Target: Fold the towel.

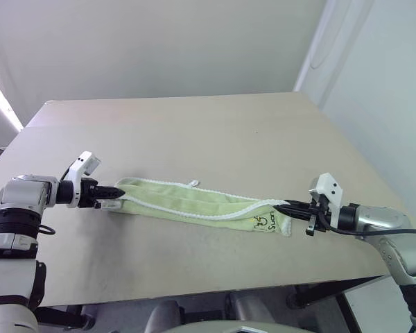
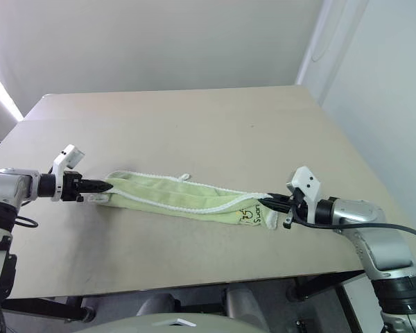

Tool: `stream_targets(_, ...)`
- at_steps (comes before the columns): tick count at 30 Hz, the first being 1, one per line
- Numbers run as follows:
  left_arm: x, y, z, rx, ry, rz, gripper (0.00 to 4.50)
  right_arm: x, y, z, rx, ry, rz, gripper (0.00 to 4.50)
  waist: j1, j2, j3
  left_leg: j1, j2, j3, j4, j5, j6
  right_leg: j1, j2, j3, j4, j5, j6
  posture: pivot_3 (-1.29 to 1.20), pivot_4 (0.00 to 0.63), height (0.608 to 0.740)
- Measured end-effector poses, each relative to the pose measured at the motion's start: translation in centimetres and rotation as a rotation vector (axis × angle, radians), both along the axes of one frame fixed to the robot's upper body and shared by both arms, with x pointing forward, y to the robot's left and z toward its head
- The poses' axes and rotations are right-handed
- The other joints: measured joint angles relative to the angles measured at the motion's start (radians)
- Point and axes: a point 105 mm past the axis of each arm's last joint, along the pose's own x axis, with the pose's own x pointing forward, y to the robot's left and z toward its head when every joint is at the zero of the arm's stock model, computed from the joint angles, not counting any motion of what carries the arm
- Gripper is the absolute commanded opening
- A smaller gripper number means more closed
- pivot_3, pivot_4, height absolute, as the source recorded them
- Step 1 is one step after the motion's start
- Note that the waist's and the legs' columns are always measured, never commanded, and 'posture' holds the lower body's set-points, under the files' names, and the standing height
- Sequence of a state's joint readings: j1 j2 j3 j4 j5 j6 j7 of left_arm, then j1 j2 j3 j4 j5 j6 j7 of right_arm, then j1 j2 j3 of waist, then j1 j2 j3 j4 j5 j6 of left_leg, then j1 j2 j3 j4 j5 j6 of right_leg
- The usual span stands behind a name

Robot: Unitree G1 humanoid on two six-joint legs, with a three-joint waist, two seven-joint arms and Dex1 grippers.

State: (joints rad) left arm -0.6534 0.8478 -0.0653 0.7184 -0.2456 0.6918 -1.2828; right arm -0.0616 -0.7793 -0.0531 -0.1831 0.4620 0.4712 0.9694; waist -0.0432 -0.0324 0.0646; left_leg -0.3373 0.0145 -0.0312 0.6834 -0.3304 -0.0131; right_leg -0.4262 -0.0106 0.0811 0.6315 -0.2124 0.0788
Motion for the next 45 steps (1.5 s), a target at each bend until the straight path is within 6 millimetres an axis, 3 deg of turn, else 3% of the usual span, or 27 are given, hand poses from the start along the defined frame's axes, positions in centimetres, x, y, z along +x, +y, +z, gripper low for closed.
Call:
stream_targets(7, 1.3, -0.4, -0.1, -0.009, -0.015, 0.016, 0.00, 0.9, 0.2, -1.6, -0.011, 0.006, -0.050, 0.03, -0.001, 0.000, 0.000, 0.000, 0.000, 0.000, 0.000, 0.000, 0.000, 0.000, 0.000, 0.000, 0.000, 0.000, 0.000, 0.00, 0.000, 0.712)
stream_targets(16, 2.2, -0.2, -1.0, 0.006, -0.008, 0.075, 0.00, 3.0, -0.8, -2.0, -0.024, -0.008, -0.165, 0.03, -0.001, 0.000, 0.000, 0.000, 0.000, 0.000, 0.000, 0.000, 0.000, 0.000, 0.000, 0.000, 0.001, 0.000, 0.000, 0.00, 0.000, 0.712)
stream_targets(24, 3.1, -1.0, -1.3, -0.009, -0.023, 0.084, 0.00, 3.1, -1.3, -3.0, -0.060, 0.032, -0.195, 0.03, -0.001, 0.000, 0.000, 0.000, 0.000, -0.001, 0.000, 0.000, 0.000, 0.000, 0.000, 0.000, 0.000, 0.001, 0.000, 0.00, 0.000, 0.712)
stream_targets(25, 3.2, -1.1, -1.2, -0.012, -0.029, 0.084, 0.52, 3.1, -1.3, -3.0, -0.061, 0.033, -0.194, 0.24, -0.001, 0.000, 0.000, 0.000, 0.000, -0.001, 0.000, 0.000, 0.000, 0.000, 0.000, 0.000, 0.000, 0.001, 0.000, 0.00, 0.000, 0.712)
stream_targets(27, 3.3, -1.2, -1.2, -0.014, -0.035, 0.086, 1.05, 3.1, -1.3, -3.0, -0.065, 0.031, -0.195, 0.74, -0.001, 0.000, 0.000, 0.000, 0.000, -0.001, 0.000, 0.000, 0.000, 0.000, 0.000, 0.000, 0.001, 0.001, 0.000, 0.00, 0.000, 0.712)
stream_targets(33, 3.7, -1.3, -0.8, -0.031, -0.051, 0.103, 3.14, 3.3, -1.3, -3.0, -0.068, 0.022, -0.214, 2.76, -0.002, 0.000, 0.000, 0.000, -0.001, -0.001, 0.000, 0.000, 0.000, 0.000, 0.000, 0.000, 0.000, 0.001, 0.000, 0.00, 0.000, 0.712)
stream_targets(36, 3.7, -1.2, -0.7, -0.039, -0.054, 0.106, 3.18, 3.8, -1.2, -2.8, -0.050, 0.003, -0.243, 3.83, -0.002, 0.000, 0.000, 0.000, 0.000, -0.001, 0.000, 0.000, 0.000, 0.000, 0.000, 0.000, 0.001, 0.001, 0.000, 0.00, 0.000, 0.712)
stream_targets(39, 4.3, -0.7, 0.2, -0.064, -0.090, 0.162, 3.18, 4.5, -1.4, -2.1, -0.004, -0.015, -0.305, 3.83, -0.001, 0.000, 0.000, 0.000, 0.000, -0.001, 0.000, 0.000, 0.000, 0.000, 0.000, 0.000, 0.001, 0.001, 0.000, 0.00, 0.000, 0.712)
stream_targets(42, 4.9, 0.0, 2.0, -0.074, -0.170, 0.184, 3.18, 5.8, -2.3, -0.1, 0.139, 0.002, -0.436, 3.83, -0.002, 0.001, 0.000, 0.000, 0.000, -0.001, 0.000, 0.000, 0.000, 0.000, 0.000, 0.000, 0.001, 0.001, 0.000, 0.00, 0.000, 0.712)
stream_targets(45, 5.4, 0.0, 4.1, -0.058, -0.286, 0.152, 3.18, 5.9, -3.1, 1.8, 0.246, 0.026, -0.491, 3.83, 0.002, 0.000, 0.000, -0.001, 0.000, -0.002, 0.000, 0.000, 0.000, 0.000, 0.000, -0.001, 0.000, 0.004, -0.001, 0.00, 0.000, 0.712)
